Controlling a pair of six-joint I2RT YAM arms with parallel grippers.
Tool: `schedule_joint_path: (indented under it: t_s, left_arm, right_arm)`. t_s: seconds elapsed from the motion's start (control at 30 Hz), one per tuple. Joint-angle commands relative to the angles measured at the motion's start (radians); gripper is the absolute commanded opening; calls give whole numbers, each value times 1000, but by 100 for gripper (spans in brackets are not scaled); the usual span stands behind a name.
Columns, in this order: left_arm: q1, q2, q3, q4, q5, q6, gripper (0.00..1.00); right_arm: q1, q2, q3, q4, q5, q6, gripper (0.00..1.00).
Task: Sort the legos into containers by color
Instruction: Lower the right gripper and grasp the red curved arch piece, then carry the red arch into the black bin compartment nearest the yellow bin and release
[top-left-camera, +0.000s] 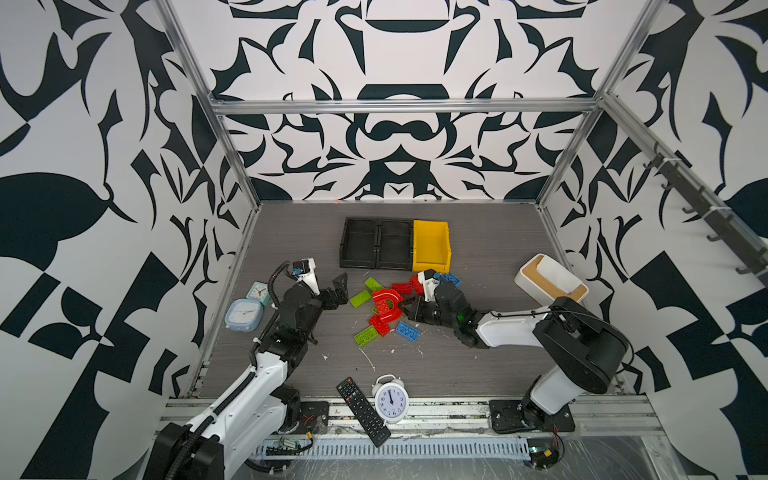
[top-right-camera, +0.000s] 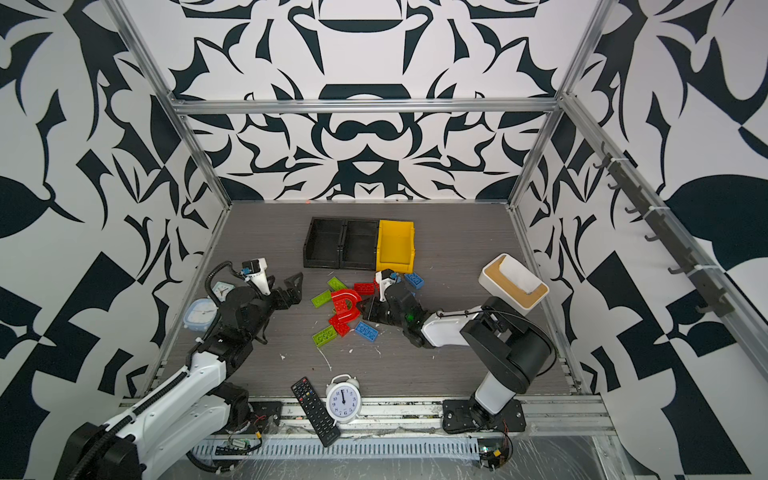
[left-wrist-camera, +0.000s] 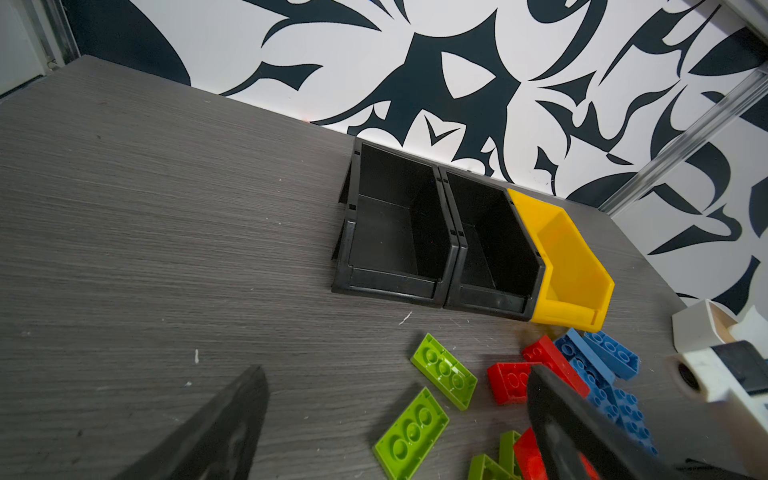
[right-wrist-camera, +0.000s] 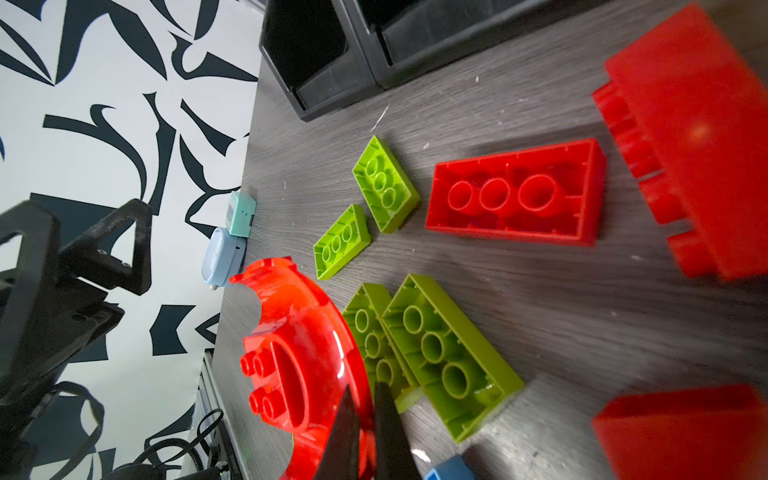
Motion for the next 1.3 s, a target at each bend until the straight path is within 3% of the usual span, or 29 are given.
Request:
schedule_joint_path:
  t_s: [0.0,0.33,0.63,1.27]
  left_arm:
    - [4,-18,26,0,-15,8,100]
    - [4,-15,25,2,-10,4,100]
    - [4,-12,26,4,-4,1,100]
    - [4,-22,19,7,-13,4,100]
  right_arm:
    - [-23,-72,82,-68,-12,-43,6]
    - [-150,-87,326,-333,-43,-205,3]
    - [-226,33,521,-406,51,-310,1]
    - [-197,228,594,-258,289,-325,0]
